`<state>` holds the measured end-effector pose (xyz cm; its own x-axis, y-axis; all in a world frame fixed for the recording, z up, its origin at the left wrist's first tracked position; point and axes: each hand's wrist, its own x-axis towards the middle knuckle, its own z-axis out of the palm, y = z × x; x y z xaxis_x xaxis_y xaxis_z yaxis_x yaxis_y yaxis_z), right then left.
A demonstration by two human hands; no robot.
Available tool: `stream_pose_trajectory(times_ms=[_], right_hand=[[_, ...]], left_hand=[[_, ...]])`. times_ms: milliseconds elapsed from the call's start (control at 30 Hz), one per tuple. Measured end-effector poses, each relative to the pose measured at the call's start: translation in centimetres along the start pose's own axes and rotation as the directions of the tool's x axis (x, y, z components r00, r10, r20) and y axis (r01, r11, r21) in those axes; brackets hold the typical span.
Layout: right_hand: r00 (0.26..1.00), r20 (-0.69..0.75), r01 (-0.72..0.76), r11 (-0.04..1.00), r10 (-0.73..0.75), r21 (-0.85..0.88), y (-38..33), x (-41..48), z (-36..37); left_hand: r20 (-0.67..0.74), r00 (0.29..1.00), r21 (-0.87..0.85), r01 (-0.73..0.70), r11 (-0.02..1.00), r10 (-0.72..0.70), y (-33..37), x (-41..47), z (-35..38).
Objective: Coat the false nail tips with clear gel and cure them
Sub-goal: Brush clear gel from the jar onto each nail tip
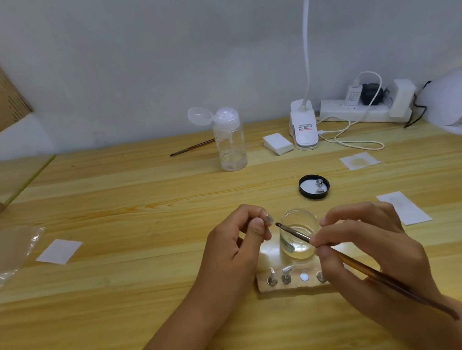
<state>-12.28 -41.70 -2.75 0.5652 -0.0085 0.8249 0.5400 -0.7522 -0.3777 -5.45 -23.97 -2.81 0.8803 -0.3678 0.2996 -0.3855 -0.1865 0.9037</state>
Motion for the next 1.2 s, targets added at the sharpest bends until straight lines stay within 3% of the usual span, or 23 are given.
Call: stream_pose_trajectory(times_ms=[900,1200], right_hand=[[1.0,0.006,0.018,1.0,-0.018,-0.024,0.07,-0.04,0.12],[1.0,0.024,-0.001,1.0,0.001,0.011,0.41,-0.17,-0.03]], left_hand=[[0.018,0.999,-0.11,0.033,0.993,-0.032,0.41,-0.11,-0.11],[0.023,1.0,-0.054,0.011,0.998,-0.009,0.42,-0.11,-0.08]])
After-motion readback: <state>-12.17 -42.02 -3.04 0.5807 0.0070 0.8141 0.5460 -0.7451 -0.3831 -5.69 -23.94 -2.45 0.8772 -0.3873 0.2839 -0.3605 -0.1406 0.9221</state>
